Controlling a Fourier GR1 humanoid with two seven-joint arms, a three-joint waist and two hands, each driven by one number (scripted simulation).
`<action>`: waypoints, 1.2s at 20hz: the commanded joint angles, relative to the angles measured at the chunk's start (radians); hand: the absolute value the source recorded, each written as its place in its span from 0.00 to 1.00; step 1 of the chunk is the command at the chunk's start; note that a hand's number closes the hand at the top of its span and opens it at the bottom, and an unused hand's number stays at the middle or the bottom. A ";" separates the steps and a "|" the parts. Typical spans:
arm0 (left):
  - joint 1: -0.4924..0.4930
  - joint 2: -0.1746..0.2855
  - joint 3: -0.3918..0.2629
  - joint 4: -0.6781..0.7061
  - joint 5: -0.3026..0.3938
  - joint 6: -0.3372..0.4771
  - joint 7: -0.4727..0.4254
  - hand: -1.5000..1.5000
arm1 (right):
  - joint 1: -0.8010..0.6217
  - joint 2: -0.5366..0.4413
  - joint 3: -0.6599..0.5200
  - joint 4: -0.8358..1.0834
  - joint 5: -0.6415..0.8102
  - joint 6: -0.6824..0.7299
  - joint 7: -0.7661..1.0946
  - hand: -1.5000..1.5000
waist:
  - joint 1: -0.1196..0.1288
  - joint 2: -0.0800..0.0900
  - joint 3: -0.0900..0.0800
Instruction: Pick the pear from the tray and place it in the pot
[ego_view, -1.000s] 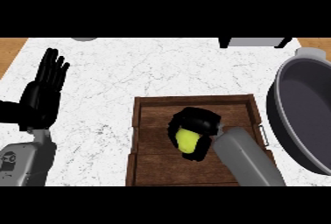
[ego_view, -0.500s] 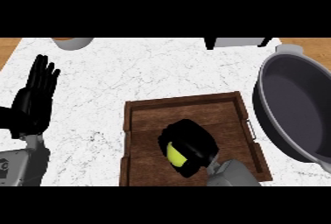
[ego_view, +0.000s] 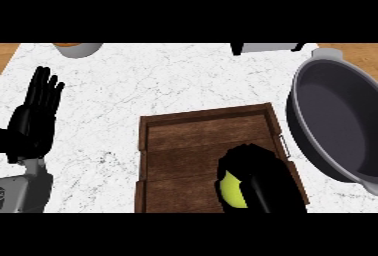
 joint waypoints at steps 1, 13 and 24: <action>-0.033 0.006 0.002 0.000 0.007 -0.004 0.019 0.50 | 0.132 -0.054 -0.010 -0.281 0.119 -0.032 0.105 1.00 | 0.018 0.012 0.001; -0.089 -0.011 -0.030 0.036 -0.011 -0.027 0.009 0.50 | 0.205 -0.205 -0.614 -0.366 -0.265 0.081 0.008 1.00 | 0.081 0.033 0.003; -0.097 -0.029 -0.026 0.055 -0.015 -0.029 -0.014 0.50 | 0.000 -0.423 -1.070 0.220 -0.645 0.056 -0.377 1.00 | 0.094 0.033 0.003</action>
